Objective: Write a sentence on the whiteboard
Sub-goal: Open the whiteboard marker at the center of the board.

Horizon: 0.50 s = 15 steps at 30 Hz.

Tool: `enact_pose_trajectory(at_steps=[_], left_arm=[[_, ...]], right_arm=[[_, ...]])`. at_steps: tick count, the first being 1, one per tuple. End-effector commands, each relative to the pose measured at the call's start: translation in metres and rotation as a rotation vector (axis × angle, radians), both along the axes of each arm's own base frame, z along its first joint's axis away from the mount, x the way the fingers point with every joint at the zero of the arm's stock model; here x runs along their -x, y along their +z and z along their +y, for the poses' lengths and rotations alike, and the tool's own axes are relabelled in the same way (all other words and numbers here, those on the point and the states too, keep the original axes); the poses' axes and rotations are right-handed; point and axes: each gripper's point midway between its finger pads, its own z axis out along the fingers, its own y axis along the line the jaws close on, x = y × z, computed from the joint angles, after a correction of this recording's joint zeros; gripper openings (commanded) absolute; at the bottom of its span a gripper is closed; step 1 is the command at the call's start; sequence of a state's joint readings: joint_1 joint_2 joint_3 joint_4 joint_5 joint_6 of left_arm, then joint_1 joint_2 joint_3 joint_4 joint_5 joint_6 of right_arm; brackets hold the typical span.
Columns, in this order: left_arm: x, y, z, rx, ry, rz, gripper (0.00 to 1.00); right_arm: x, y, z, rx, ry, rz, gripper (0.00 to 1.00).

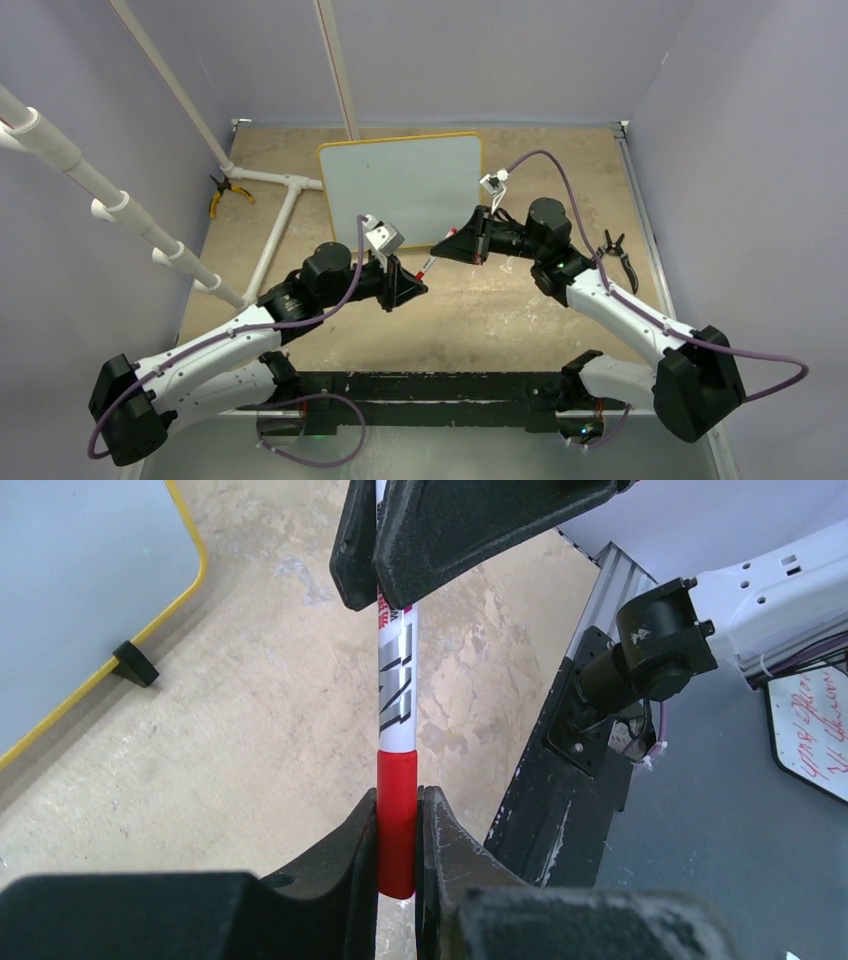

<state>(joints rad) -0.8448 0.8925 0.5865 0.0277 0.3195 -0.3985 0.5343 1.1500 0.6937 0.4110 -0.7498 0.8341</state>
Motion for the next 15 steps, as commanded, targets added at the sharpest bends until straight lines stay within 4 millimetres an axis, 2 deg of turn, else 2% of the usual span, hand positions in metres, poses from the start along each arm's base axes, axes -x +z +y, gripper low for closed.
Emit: enact_pose_trajectory(at_steps=[1,15], left_arm=[[0.014,-0.032,0.011,-0.13,-0.053,0.056,0.0],[0.018,-0.046,0.011,-0.188,-0.085,0.072,0.0]], right_arm=[[-0.036,0.046,-0.028,-0.029,-0.148,-0.168,0.0],[-0.045,0.072,-0.049,-0.036,-0.223,-0.251,0.0]])
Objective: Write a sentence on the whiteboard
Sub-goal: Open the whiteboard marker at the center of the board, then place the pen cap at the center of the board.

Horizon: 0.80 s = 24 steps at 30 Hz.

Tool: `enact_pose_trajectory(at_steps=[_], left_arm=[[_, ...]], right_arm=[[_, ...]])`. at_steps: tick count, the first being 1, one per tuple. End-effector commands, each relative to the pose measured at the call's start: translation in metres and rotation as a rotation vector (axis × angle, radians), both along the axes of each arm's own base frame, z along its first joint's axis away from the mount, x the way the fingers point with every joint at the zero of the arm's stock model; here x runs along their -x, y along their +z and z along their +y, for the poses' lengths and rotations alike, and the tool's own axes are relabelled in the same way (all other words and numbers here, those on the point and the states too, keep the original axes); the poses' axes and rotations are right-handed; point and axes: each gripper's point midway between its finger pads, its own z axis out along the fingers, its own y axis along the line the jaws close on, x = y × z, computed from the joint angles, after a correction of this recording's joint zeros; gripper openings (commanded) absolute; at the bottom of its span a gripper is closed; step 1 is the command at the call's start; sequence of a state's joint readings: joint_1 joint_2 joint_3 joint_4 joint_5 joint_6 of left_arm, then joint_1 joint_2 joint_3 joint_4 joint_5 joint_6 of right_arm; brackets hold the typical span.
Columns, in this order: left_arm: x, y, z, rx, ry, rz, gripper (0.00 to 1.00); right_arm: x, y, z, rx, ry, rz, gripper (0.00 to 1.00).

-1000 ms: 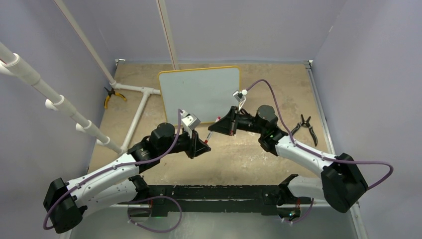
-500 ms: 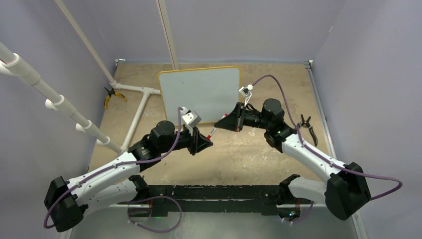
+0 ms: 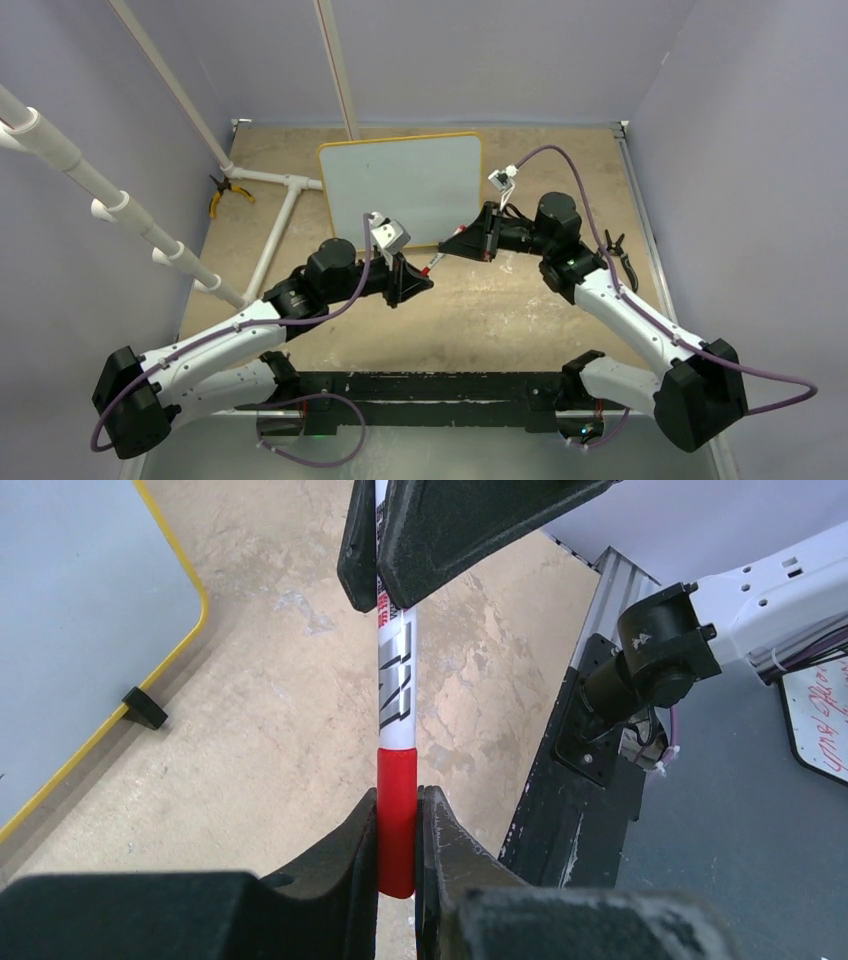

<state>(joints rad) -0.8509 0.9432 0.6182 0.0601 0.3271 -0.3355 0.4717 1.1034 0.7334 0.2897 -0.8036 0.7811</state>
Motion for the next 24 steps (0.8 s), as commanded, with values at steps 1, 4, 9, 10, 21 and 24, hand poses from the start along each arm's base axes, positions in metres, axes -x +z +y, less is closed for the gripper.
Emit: enact_pose_trajectory(at_steps=[1,4,9,10,21,24], left_arm=[[0.025,-0.053,0.02,-0.184,-0.05,0.134,0.0],[0.025,-0.054,0.02,-0.189,-0.05,0.134,0.0],[0.026,-0.055,0.02,-0.195,-0.049,0.138,0.0],[0.025,-0.055,0.02,-0.195,-0.046,0.138,0.0],[-0.008,-0.077,0.042,-0.284,0.237,0.206,0.0],[-0.017,-0.096,0.055,-0.308,0.372,0.258,0.0]], right_arm=[[-0.044,0.064,-0.034,-0.065,-0.219,-0.238,0.0],[-0.045,0.068,-0.039,-0.067,-0.232,-0.249,0.0],[-0.046,0.071,-0.043,-0.07,-0.239,-0.258,0.0],[-0.047,0.07,-0.043,-0.068,-0.24,-0.255,0.0],[-0.061,0.072,-0.067,0.052,-0.401,-0.363,0.0],[-0.063,0.08,-0.079,0.084,-0.473,-0.433,0.0]])
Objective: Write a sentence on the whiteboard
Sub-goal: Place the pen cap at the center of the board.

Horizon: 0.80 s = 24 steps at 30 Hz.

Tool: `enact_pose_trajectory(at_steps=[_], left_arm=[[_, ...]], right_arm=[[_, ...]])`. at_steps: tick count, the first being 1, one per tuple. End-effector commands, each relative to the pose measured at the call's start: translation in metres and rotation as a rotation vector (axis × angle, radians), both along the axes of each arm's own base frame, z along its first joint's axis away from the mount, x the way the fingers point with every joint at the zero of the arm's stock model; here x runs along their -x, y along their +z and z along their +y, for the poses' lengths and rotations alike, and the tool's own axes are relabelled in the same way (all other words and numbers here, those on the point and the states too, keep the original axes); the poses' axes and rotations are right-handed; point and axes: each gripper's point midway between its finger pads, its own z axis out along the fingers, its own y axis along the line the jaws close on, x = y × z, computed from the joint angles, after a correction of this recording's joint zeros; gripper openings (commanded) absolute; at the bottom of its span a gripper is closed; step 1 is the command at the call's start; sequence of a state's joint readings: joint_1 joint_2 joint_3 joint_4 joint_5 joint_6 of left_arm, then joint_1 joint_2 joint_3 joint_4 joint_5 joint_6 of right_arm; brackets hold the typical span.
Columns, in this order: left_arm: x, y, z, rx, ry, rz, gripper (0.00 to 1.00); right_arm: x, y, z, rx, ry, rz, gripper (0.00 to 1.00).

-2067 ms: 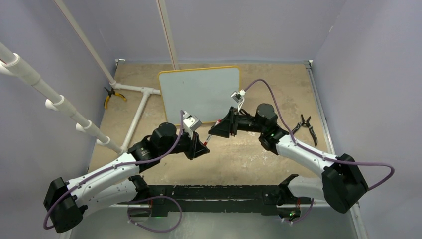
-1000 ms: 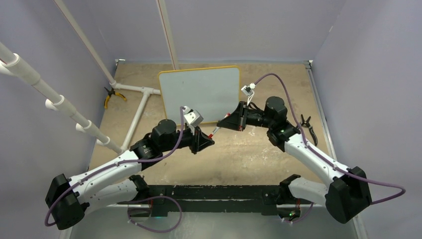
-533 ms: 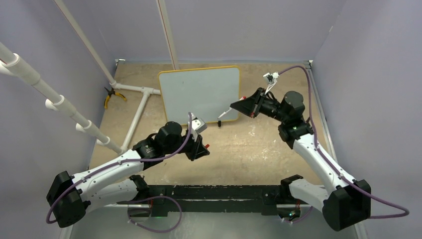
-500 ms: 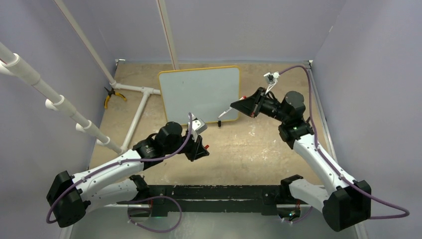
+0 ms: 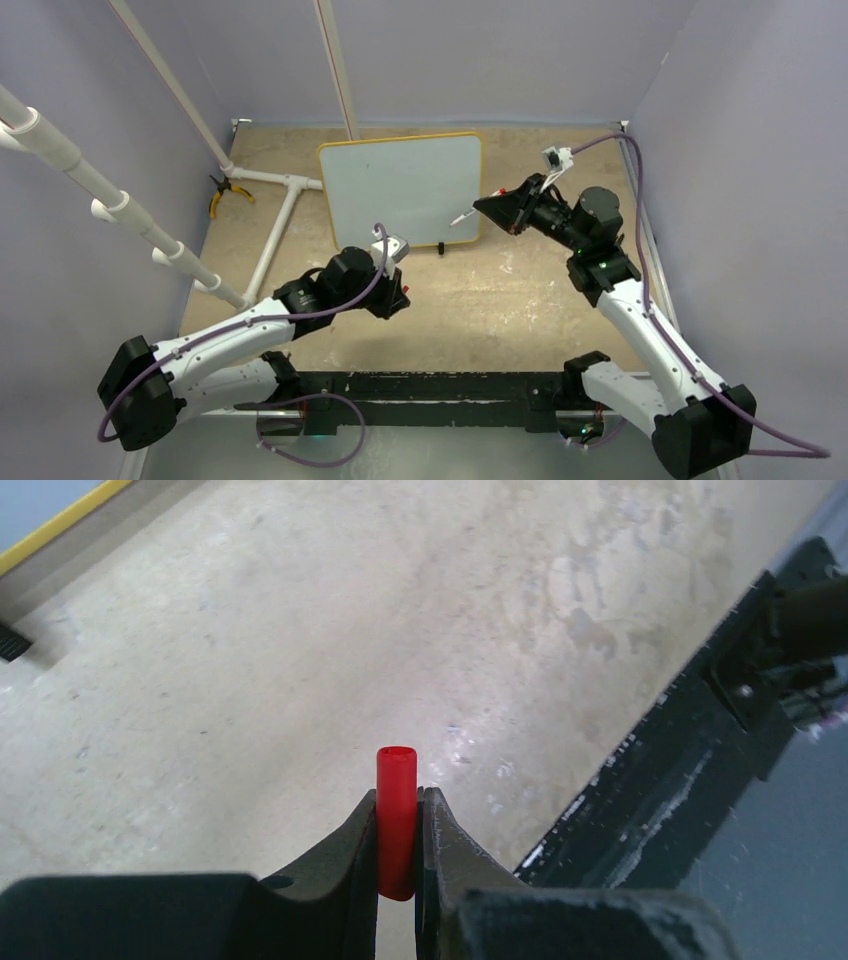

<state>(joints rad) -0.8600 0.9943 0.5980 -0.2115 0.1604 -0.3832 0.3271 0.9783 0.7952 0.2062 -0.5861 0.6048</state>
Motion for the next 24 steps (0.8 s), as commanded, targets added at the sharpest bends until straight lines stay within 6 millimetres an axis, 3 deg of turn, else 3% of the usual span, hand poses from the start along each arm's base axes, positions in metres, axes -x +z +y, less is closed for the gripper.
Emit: enact_pose_trajectory(at_steps=[1,7,14,20,24], left_arm=[[-0.021,-0.022,0.021,-0.055,0.246,0.037,0.0],[-0.023,-0.066,0.042,-0.122,0.397,0.095,0.0],[-0.019,-0.091,0.061,-0.179,0.498,0.14,0.02],[-0.018,-0.101,0.061,-0.206,0.496,0.163,0.3],[-0.022,-0.085,0.059,-0.171,0.502,0.132,0.56]], right_arm=[[-0.006,0.039,-0.022,0.054,-0.139,-0.19,0.0],[0.006,0.052,-0.033,0.029,-0.18,-0.318,0.0],[0.011,0.067,-0.029,0.011,-0.15,-0.376,0.0],[0.011,0.068,-0.034,0.04,-0.174,-0.385,0.0],[0.012,0.066,-0.036,0.034,-0.186,-0.371,0.0]])
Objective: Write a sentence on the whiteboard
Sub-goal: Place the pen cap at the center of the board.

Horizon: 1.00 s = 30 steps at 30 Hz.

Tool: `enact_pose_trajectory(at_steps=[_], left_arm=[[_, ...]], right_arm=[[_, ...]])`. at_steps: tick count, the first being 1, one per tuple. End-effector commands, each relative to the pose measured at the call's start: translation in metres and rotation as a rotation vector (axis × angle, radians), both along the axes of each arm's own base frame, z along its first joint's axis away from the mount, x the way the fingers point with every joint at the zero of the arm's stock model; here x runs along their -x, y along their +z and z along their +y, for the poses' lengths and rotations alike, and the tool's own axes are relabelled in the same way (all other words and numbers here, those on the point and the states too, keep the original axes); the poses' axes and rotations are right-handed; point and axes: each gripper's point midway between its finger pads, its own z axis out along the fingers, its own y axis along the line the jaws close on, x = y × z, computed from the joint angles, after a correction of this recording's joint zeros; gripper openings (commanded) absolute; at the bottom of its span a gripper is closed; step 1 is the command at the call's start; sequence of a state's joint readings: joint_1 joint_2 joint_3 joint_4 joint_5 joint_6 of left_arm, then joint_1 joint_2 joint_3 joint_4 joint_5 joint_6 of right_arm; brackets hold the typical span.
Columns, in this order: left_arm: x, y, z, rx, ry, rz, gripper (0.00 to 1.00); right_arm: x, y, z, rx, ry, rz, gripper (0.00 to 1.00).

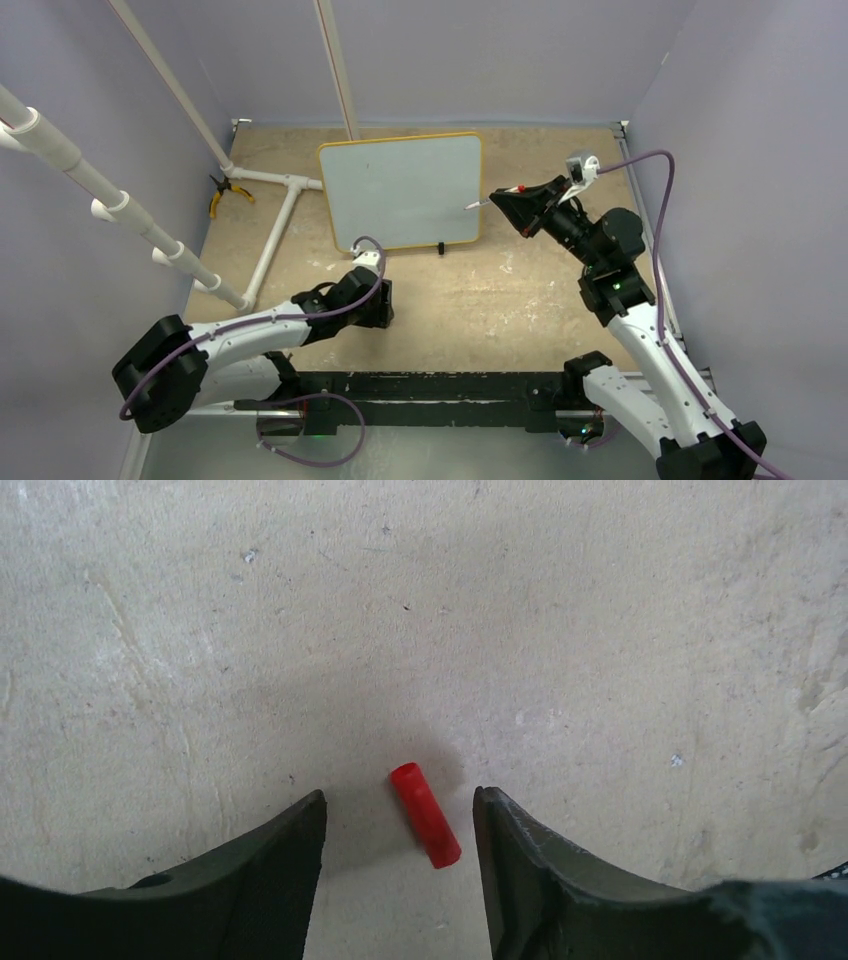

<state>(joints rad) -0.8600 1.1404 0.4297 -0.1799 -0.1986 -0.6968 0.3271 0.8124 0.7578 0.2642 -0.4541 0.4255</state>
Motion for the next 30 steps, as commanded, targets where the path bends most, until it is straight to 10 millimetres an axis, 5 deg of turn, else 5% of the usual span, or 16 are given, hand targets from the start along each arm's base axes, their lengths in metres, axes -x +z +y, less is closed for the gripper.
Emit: enact_pose_trajectory(at_steps=[1,5,16,24,30], left_arm=[[-0.01,0.022,-0.003,0.039,0.028,-0.065,0.61],[-0.016,0.055,-0.003,0.066,0.027,-0.126,0.77],[-0.014,0.15,-0.007,0.135,-0.065,-0.241,0.79],[-0.018,0.21,-0.047,0.231,-0.287,-0.353,0.8],[-0.035,0.234,-0.09,0.306,-0.5,-0.386,0.8]], right_arm=[[0.002,0.022,-0.007,-0.011,-0.039,-0.06,0.0],[-0.001,0.017,-0.009,0.015,-0.054,-0.029,0.0],[-0.001,-0.011,-0.005,0.043,-0.03,0.037,0.0],[0.001,-0.04,0.008,0.074,0.057,0.093,0.0],[0.008,-0.057,0.027,0.08,0.143,0.122,0.0]])
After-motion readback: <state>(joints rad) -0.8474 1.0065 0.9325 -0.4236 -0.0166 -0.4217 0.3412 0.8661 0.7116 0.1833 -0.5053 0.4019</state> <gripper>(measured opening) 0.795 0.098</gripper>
